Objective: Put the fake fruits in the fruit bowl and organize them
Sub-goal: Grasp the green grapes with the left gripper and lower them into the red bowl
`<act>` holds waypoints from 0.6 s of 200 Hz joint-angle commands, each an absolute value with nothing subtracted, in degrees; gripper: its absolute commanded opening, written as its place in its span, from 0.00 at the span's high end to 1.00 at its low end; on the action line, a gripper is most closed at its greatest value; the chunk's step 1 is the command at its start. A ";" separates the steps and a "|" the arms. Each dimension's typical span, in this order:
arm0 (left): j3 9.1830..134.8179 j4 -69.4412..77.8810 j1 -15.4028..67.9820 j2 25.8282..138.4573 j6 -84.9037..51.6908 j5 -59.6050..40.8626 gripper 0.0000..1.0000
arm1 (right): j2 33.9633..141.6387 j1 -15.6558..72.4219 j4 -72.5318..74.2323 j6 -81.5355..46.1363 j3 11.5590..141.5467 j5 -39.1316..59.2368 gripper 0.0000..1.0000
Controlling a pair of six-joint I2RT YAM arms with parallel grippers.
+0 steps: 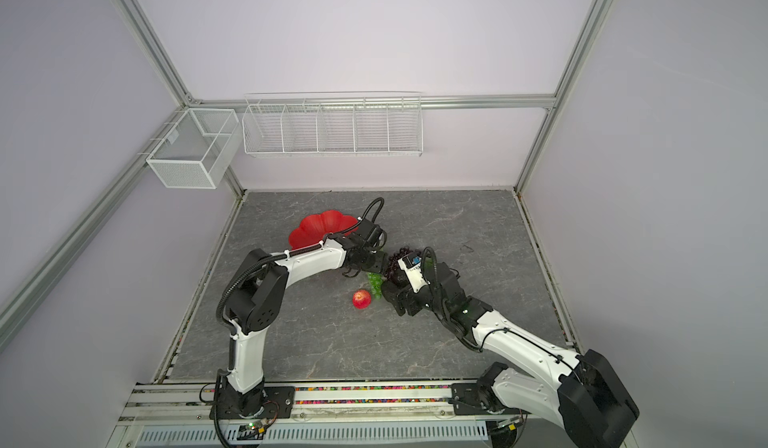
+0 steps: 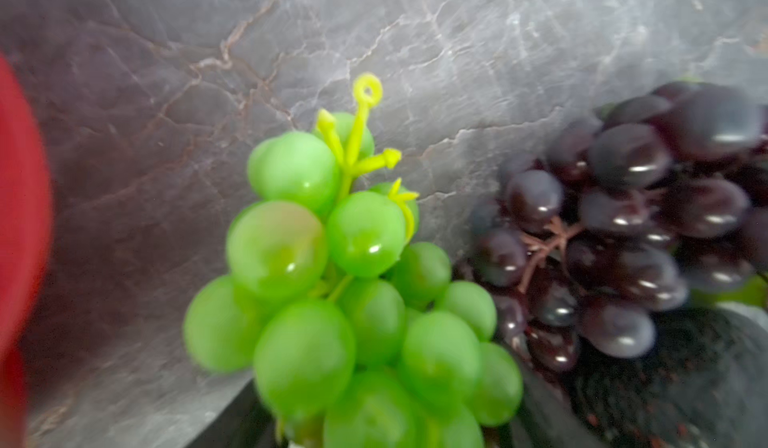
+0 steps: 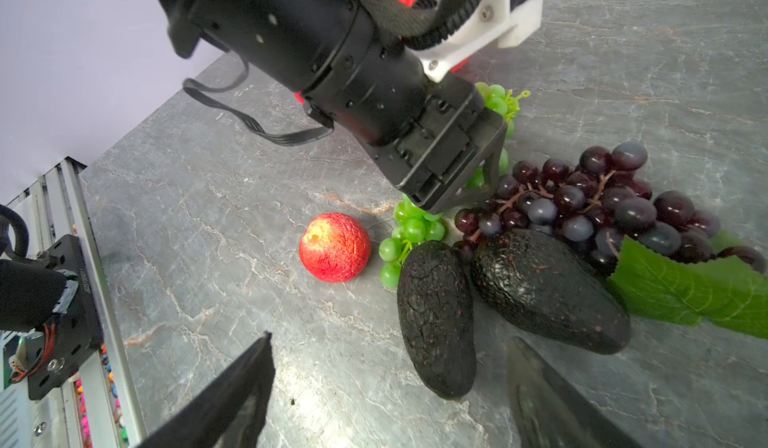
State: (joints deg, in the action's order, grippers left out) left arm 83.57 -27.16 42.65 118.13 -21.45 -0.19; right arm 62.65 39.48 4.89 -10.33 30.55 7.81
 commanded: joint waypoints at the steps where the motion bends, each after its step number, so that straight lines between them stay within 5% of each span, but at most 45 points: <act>1: 84.98 -27.26 42.53 119.19 -22.76 -0.30 0.37 | 63.28 39.66 6.05 -9.30 31.68 8.79 0.12; 54: 84.19 -26.05 42.47 114.67 -21.71 -0.80 0.64 | 63.55 39.66 6.30 -9.34 32.80 8.11 0.12; 120: 82.39 -25.49 41.92 103.85 -20.46 0.96 0.68 | 64.63 39.20 6.62 -8.37 37.30 6.74 0.12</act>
State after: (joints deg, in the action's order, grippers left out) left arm 83.02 -26.65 42.46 108.38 -21.10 0.01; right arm 63.57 39.46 5.17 -9.80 34.98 7.07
